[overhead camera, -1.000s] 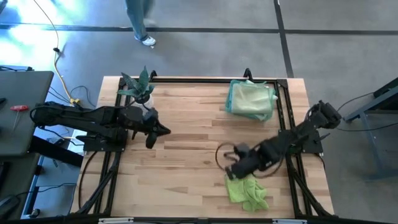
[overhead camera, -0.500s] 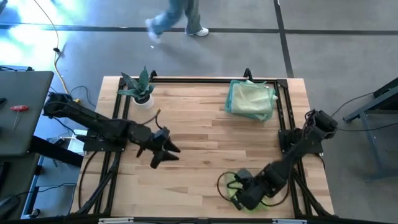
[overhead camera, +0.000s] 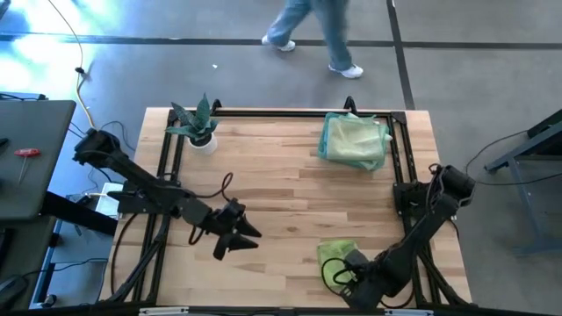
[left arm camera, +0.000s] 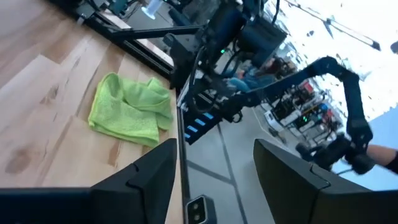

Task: Fold microfiber towels
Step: Fold the light green microfiber cloth

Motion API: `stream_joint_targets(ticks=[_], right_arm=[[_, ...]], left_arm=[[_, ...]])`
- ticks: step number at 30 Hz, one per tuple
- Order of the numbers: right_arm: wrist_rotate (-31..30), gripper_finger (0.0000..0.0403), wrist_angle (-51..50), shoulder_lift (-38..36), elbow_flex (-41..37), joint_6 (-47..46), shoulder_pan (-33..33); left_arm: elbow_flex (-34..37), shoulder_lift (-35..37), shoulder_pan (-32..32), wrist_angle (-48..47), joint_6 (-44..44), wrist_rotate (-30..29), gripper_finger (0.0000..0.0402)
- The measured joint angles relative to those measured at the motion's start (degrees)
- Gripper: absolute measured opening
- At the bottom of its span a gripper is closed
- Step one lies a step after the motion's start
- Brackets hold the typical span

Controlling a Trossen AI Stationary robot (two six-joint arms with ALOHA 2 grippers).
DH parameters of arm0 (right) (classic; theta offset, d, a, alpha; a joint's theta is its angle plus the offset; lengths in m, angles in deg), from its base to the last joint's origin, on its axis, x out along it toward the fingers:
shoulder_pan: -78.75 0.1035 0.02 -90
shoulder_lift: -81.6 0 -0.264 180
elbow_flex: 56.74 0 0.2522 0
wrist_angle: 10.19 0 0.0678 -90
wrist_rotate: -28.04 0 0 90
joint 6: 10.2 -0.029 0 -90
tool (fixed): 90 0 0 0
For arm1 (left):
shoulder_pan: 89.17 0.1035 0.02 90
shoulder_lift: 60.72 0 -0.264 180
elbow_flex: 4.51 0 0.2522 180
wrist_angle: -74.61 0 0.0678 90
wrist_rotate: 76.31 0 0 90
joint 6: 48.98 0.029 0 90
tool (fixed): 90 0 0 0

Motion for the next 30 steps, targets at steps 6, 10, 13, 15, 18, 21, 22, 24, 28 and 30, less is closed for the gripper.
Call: stream_joint_targets(ticks=[6,10,13,15,18,21,22,24,28,30], right_arm=[[-1.1,0.0196,-2.0,2.4,0.0,6.0,-0.5],[-1.0,0.0191,-0.1,4.4,0.0,9.7,-1.0],[-0.8,0.0186,-0.1,5.5,0.0,11.3,-1.3],[-0.8,0.0182,0.2,6.2,0.0,11.6,-1.3],[1.0,0.0175,1.7,7.0,0.0,12.5,-1.2],[3.6,0.0165,3.5,7.8,0.0,13.8,-1.1],[3.8,0.0160,3.6,7.9,0.0,14.0,-1.0],[3.8,0.0149,3.5,8.1,0.0,14.2,-0.7],[3.7,0.0114,2.3,8.1,0.0,13.3,-0.7],[3.7,0.0088,2.2,8.1,0.0,12.4,-0.7]], left_arm=[[0.0,-0.3,-3.8,0.9,-2.6,-5.1,0.0202],[0.0,-0.3,-5.9,2.5,-3.0,-8.0,0.0202],[0.0,-0.3,-7.3,3.0,-3.0,-10.2,0.0202],[0.0,-0.3,-8.0,3.3,-3.2,-11.5,0.0202],[0.0,-0.3,-8.7,3.4,-3.7,-12.7,0.0202],[0.0,-0.3,-9.1,3.4,-4.1,-13.5,0.0202],[0.0,-0.3,-9.1,3.4,-4.1,-13.6,0.0202],[0.0,-0.3,-9.3,3.4,-4.5,-13.9,0.0202],[0.0,-0.3,-9.3,3.4,-4.5,-14.8,0.0202],[0.0,-0.3,-9.3,3.5,-4.5,-14.8,0.0202]])
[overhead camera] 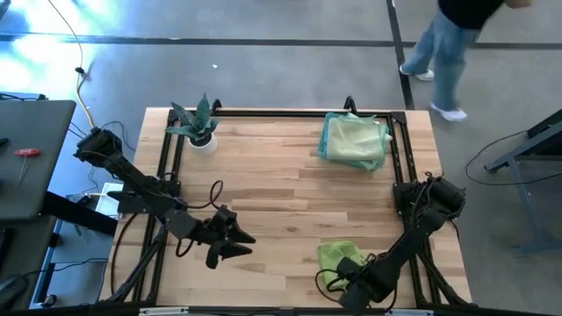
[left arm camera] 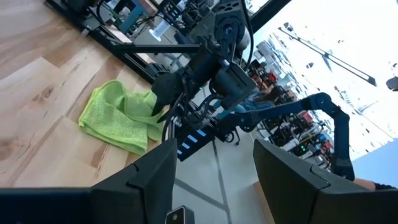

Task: Fold microfiber towels
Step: Fold the light green microfiber cloth

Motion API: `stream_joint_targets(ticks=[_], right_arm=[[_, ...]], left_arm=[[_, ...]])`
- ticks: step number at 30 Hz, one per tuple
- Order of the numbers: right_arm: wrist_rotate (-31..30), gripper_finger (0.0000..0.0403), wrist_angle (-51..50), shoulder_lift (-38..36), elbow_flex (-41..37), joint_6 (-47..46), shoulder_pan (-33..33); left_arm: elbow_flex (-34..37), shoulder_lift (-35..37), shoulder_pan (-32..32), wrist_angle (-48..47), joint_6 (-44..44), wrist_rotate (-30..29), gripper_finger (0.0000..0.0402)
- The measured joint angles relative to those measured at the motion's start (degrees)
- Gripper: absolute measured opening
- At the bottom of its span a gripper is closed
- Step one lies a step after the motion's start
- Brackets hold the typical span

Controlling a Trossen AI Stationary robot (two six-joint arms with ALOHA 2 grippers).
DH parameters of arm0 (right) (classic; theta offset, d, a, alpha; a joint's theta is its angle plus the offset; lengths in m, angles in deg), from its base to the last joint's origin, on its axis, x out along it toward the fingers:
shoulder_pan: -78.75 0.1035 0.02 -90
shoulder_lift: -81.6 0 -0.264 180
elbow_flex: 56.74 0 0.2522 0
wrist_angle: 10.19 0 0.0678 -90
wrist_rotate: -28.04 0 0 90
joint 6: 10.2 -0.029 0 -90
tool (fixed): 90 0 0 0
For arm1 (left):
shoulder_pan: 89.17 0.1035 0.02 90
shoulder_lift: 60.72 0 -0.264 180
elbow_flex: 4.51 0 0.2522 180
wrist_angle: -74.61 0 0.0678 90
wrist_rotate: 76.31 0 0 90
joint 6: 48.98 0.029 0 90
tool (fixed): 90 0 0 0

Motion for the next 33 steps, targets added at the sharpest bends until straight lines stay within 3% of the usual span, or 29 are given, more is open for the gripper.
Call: stream_joint_targets(ticks=[5,12,22,27,33], right_arm=[[0.0,0.0009,-0.2,0.0,0.0,-1.6,0.0],[0.4,0.0003,-1.2,-2.1,1.1,-4.1,0.0],[-5.9,0.0001,-13.0,-7.0,16.3,2.4,-0.2],[-8.3,0.0000,-18.1,-7.0,25.4,9.2,-0.2],[-13.6,0.0000,-25.1,-7.0,34.7,13.4,-1.3]], left_arm=[[0.0,0.0,0.0,0.0,0.0,-0.2,0.0202],[0.0,0.0,0.0,0.0,1.1,0.1,0.0202],[0.0,-2.7,1.9,0.8,18.6,-1.3,0.0202],[-1.3,-7.1,4.7,7.9,29.7,-0.9,0.0202],[-9.5,-15.5,9.3,11.6,39.8,9.0,0.0202]])
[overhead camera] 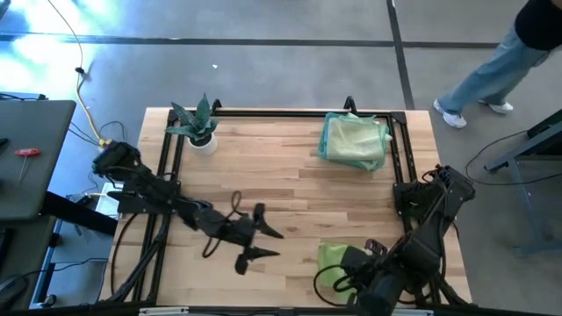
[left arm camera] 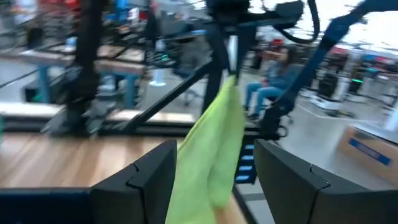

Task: Fold microfiber towels
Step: Fold the light green microfiber cloth

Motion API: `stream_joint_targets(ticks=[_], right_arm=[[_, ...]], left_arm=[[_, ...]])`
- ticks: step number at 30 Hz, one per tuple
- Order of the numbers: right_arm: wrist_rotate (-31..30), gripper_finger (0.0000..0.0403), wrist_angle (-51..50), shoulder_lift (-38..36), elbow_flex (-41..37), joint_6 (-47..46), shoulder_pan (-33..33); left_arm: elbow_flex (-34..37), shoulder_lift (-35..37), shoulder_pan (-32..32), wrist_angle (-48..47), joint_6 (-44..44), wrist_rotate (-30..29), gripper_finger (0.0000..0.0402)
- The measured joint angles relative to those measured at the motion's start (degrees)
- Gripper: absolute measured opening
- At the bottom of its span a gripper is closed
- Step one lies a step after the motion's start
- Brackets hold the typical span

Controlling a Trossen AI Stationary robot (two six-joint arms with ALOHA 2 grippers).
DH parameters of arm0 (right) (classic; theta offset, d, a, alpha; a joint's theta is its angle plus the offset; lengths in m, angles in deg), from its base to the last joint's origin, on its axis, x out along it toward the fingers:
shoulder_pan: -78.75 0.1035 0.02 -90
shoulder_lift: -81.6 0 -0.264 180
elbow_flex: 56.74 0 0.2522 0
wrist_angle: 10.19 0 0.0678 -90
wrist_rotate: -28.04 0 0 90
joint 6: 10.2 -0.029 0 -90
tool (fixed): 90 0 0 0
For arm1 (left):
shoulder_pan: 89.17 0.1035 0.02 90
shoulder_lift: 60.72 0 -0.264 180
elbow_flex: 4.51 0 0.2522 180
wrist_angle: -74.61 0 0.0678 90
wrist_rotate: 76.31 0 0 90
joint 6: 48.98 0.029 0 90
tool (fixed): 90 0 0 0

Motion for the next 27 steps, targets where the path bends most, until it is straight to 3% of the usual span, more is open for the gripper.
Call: stream_joint_targets(ticks=[10,19,23,27], right_arm=[[2.8,0.0000,-0.2,0.0,2.1,13.0,-3.8],[9.6,0.0000,4.0,0.0,2.1,23.6,-4.8],[11.1,0.0000,4.0,0.0,2.1,27.5,-5.0],[12.7,0.0000,4.8,0.0,2.1,28.2,-5.9]], left_arm=[[-18.1,-15.8,6.7,0.2,4.2,16.4,0.0202],[-34.3,-27.6,9.9,0.1,1.3,36.6,0.0202],[-40.5,-31.4,10.2,-0.3,1.1,41.4,0.0202],[-44.3,-34.0,10.3,-0.2,1.2,41.4,0.0202]])
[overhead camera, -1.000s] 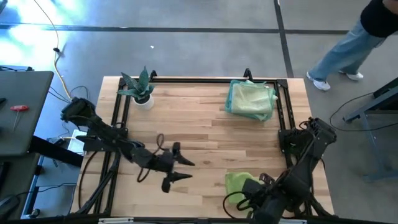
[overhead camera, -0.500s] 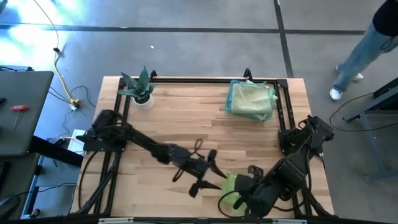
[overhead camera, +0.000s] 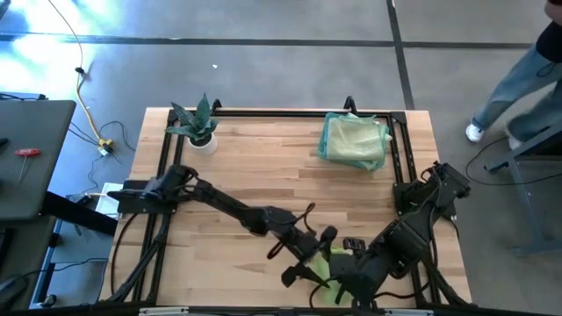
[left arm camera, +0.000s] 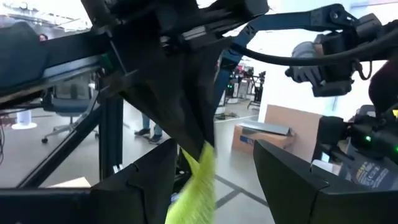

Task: Fold microfiber towels
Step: Fold the light green microfiber cloth

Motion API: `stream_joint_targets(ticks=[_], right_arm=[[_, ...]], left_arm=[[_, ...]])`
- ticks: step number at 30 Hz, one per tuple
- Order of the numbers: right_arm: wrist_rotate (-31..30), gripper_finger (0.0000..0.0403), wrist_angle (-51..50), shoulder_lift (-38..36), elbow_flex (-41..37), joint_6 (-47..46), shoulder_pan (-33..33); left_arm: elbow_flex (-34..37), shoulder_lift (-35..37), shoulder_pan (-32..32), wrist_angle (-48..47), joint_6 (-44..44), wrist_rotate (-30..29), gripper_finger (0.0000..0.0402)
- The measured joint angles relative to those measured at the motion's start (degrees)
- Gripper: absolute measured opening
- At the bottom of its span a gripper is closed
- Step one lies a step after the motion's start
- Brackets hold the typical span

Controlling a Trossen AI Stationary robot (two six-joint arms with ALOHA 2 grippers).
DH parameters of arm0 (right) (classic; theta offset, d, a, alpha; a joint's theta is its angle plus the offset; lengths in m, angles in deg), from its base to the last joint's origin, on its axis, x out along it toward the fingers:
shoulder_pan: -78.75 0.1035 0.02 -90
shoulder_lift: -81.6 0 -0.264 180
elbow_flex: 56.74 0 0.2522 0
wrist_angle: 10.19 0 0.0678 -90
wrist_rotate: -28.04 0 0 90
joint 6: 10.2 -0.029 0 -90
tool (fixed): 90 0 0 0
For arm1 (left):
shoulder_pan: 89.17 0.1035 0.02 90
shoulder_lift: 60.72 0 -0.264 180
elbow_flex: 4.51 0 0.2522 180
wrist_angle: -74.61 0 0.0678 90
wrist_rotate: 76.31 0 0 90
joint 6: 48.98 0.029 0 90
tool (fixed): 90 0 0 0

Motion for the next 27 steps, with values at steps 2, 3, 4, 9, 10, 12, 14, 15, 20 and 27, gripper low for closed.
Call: stream_joint_targets(ticks=[2,3,4,9,10,12,14,15,20,27], right_arm=[[1.1,0.0000,0.9,0.0,0.0,0.9,-0.4],[1.2,0.0000,1.5,0.0,0.0,1.4,-0.5],[1.3,0.0000,2.1,-0.1,0.0,2.1,-0.7],[1.5,0.0000,1.9,-0.3,0.0,3.3,-1.3],[1.5,0.0000,1.9,-0.4,0.0,3.8,-1.4],[1.5,0.0000,2.0,-0.6,0.0,4.3,-1.5],[1.5,0.0000,2.2,-0.9,0.0,4.3,-1.8],[1.5,0.0000,2.3,-1.1,0.0,4.3,-1.9],[1.5,0.0000,2.4,-2.4,0.0,4.0,-1.8],[0.9,0.0000,2.7,-4.3,0.0,2.3,-1.8]], left_arm=[[-0.9,-0.6,0.2,0.0,0.0,-0.2,0.0202],[-1.3,-1.0,0.3,0.2,0.0,-0.2,0.0202],[-1.4,-1.1,0.4,0.1,0.0,-0.2,0.0202],[-1.5,-1.2,0.5,-4.4,-0.1,1.0,0.0202],[-1.5,-1.2,0.5,-5.6,0.1,1.3,0.0202],[-1.5,-1.3,0.5,-7.5,1.2,1.5,0.0202],[-1.5,-1.3,0.4,-9.5,2.4,1.6,0.0202],[-1.5,-1.3,0.4,-10.8,2.6,1.8,0.0202],[-1.5,-1.3,0.2,-12.0,2.6,3.9,0.0202],[-1.5,-1.3,-0.2,-16.7,4.5,6.1,0.0202]])
